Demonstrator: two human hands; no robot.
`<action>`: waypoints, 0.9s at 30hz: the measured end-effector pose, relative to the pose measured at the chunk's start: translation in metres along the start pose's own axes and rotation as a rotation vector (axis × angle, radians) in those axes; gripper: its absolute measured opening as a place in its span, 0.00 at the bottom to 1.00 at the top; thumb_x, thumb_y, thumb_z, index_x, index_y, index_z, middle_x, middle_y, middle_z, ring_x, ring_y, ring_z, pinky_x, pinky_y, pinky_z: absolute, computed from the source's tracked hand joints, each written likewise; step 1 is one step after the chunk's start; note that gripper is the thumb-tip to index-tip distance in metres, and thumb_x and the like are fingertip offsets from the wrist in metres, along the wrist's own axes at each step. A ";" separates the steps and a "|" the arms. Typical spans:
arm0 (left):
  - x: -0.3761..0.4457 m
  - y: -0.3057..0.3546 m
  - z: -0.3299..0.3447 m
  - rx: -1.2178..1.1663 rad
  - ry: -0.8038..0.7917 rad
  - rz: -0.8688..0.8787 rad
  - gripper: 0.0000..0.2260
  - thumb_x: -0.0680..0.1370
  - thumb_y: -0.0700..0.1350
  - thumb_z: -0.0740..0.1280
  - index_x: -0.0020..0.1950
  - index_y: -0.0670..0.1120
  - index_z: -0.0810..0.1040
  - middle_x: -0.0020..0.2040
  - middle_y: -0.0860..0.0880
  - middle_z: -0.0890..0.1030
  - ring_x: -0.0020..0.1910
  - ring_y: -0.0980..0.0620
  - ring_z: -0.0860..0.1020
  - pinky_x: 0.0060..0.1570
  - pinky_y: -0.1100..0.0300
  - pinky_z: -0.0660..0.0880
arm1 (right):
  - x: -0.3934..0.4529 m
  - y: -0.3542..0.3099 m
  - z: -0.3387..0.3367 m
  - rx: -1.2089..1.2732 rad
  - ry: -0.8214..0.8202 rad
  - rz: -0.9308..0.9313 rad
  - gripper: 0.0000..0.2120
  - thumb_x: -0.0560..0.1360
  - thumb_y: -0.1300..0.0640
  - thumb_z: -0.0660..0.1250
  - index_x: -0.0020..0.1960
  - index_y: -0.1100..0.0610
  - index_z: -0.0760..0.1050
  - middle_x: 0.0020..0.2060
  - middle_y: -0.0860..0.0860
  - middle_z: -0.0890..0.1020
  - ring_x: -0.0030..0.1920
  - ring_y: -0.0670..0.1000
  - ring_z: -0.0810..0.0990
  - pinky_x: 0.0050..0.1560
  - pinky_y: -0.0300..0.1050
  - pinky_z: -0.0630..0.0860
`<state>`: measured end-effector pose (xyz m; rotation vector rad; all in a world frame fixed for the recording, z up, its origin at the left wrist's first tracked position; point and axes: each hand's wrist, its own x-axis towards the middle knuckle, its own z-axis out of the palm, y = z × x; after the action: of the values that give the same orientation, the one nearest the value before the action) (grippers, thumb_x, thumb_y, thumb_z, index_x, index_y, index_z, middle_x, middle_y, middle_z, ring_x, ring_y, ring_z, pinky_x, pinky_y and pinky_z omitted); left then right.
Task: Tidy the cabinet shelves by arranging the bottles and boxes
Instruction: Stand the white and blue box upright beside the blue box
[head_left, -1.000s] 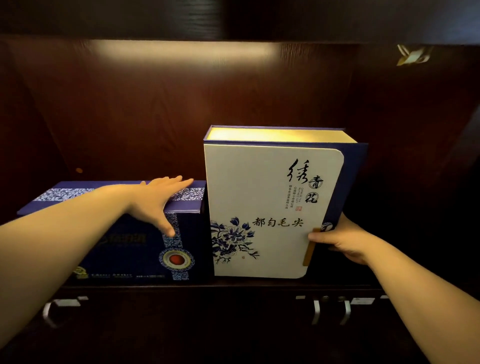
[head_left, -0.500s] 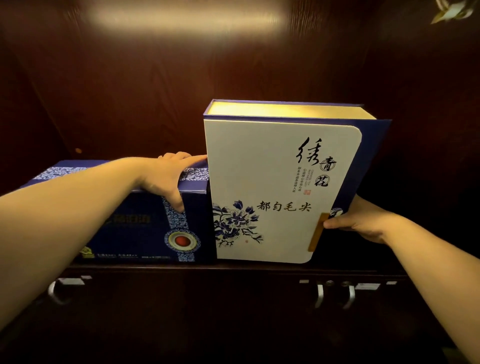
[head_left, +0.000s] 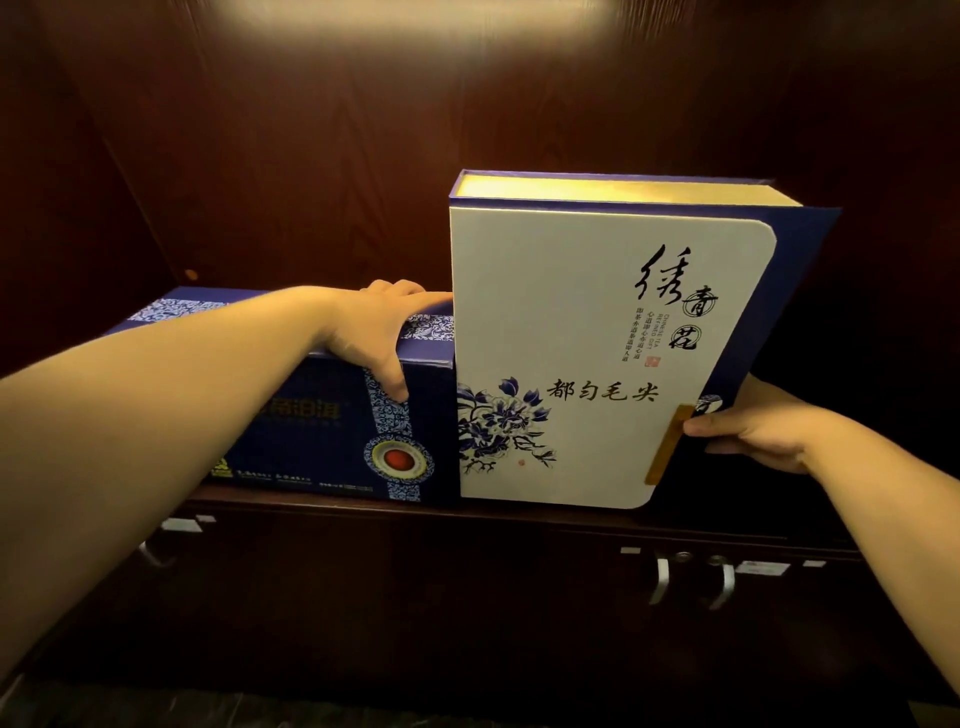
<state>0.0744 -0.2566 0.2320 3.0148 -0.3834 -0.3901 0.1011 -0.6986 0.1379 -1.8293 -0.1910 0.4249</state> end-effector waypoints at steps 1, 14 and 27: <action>0.000 0.000 0.000 0.004 0.003 0.003 0.61 0.58 0.60 0.83 0.79 0.63 0.44 0.79 0.53 0.53 0.75 0.43 0.53 0.72 0.37 0.57 | 0.000 0.000 0.000 0.001 0.005 0.006 0.39 0.57 0.61 0.79 0.66 0.46 0.73 0.55 0.44 0.85 0.56 0.47 0.82 0.42 0.47 0.80; 0.005 -0.004 0.005 0.003 0.049 -0.011 0.61 0.57 0.61 0.82 0.78 0.64 0.45 0.79 0.52 0.54 0.75 0.42 0.54 0.70 0.37 0.59 | 0.000 0.003 0.000 0.010 0.006 0.000 0.37 0.60 0.63 0.77 0.66 0.48 0.73 0.54 0.45 0.85 0.54 0.46 0.83 0.38 0.43 0.81; -0.067 -0.089 0.033 -0.082 0.711 -0.443 0.34 0.75 0.63 0.67 0.76 0.47 0.68 0.74 0.38 0.70 0.71 0.33 0.67 0.69 0.39 0.65 | -0.021 0.044 0.051 0.344 0.147 -0.039 0.49 0.49 0.42 0.85 0.67 0.39 0.68 0.60 0.40 0.79 0.64 0.50 0.72 0.68 0.62 0.57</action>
<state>0.0237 -0.1553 0.2064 2.8737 0.3435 0.6233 0.0585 -0.6732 0.0875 -1.5085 -0.0477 0.2746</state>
